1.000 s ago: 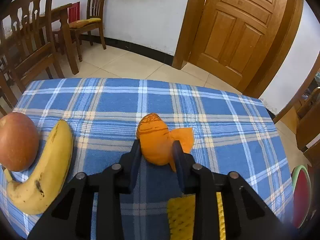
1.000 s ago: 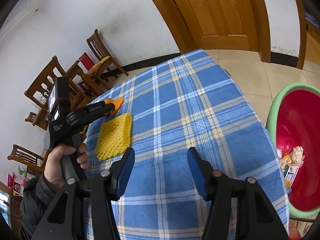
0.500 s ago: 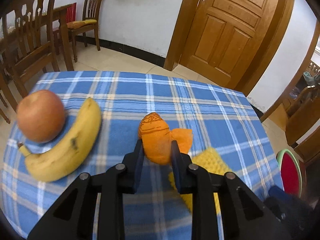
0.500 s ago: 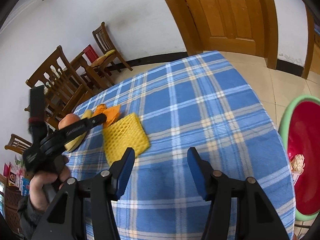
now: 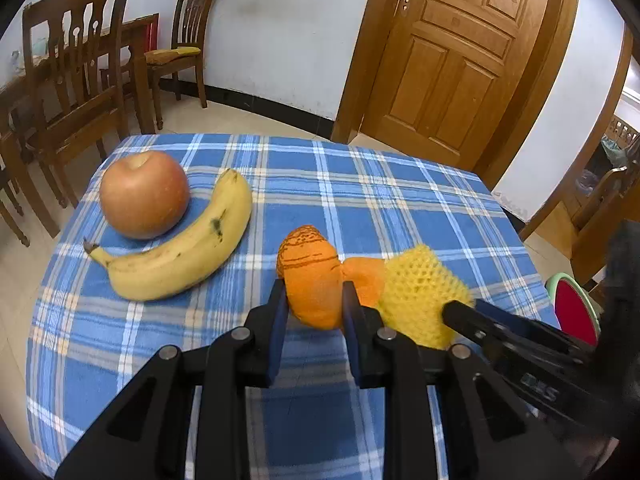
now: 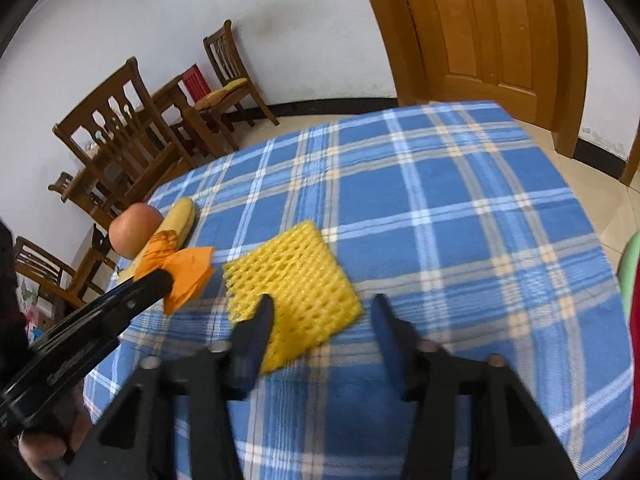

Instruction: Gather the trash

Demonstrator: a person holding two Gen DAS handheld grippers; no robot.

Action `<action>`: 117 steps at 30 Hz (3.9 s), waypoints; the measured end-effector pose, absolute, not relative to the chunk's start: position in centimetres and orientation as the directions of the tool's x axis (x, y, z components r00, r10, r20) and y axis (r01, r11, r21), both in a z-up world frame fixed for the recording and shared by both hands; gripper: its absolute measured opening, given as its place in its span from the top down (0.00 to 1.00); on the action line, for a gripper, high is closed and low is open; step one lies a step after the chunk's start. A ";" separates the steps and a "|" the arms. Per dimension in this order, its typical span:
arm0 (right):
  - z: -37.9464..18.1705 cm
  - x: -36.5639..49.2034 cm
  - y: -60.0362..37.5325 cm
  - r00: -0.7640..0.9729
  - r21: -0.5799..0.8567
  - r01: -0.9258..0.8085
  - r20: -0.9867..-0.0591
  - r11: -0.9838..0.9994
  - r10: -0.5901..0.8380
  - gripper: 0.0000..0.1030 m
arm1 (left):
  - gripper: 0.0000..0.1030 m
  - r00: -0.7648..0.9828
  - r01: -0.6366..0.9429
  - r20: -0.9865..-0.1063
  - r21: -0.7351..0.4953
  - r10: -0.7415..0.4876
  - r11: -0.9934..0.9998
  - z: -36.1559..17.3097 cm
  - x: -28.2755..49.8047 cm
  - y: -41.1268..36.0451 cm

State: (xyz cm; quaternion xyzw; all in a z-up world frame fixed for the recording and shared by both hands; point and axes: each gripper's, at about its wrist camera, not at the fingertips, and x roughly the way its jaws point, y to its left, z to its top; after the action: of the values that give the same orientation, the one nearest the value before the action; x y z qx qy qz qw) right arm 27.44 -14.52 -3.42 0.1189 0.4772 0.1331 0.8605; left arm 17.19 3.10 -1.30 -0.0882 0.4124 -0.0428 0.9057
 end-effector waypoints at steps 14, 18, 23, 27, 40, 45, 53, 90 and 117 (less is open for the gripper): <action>-1.5 25.0 -15.1 0.563 0.372 -0.126 -0.736 0.920 0.375 0.90 | 0.75 0.652 -0.007 -0.742 -0.211 -0.156 0.977 -1.8 14.7 3.4; -0.2 23.3 -16.5 0.607 0.397 -0.105 -0.701 0.912 0.375 0.91 | 0.75 0.657 0.008 -0.736 -0.214 -0.167 0.977 -1.3 13.8 3.1; 1.4 21.0 -18.2 0.661 0.408 -0.083 -0.660 0.909 0.356 0.91 | 0.75 0.661 0.041 -0.724 -0.228 -0.197 0.973 -0.4 12.8 2.2; 2.2 19.5 -19.7 0.684 0.420 -0.058 -0.644 0.906 0.343 0.91 | 0.75 0.659 0.078 -0.714 -0.246 -0.235 0.966 0.3 11.9 0.8; 5.2 14.3 -26.4 0.780 0.426 0.045 -0.580 0.903 0.235 0.91 | 0.75 0.631 0.224 -0.689 -0.278 -0.356 0.934 2.2 10.3 -5.6; 5.5 13.1 -29.0 0.799 0.425 0.101 -0.574 0.900 0.182 0.91 | 0.75 0.600 0.291 -0.690 -0.284 -0.406 0.913 2.6 10.1 -8.9; 5.3 11.2 -33.4 0.816 0.433 0.183 -0.568 0.883 0.110 0.91 | 0.75 0.556 0.385 -0.695 -0.271 -0.456 0.882 3.4 9.5 -14.1; -1.7 8.8 -46.1 0.701 0.445 0.518 -0.711 0.730 -0.064 0.81 | 0.60 0.303 0.614 -0.818 -0.226 -0.489 0.757 -4.0 10.5 -32.7; 2.6 8.0 -39.3 0.749 0.402 0.375 -0.663 0.835 -0.018 0.30 | 0.31 0.486 0.399 -0.776 -0.212 -0.402 0.892 0.4 8.9 -20.6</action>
State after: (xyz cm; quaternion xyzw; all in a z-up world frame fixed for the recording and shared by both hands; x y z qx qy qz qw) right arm 8.00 -39.28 2.57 0.2652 0.3371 -0.1096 0.8967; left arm 8.93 -20.56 0.41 -0.0014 0.4505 -0.2324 0.8620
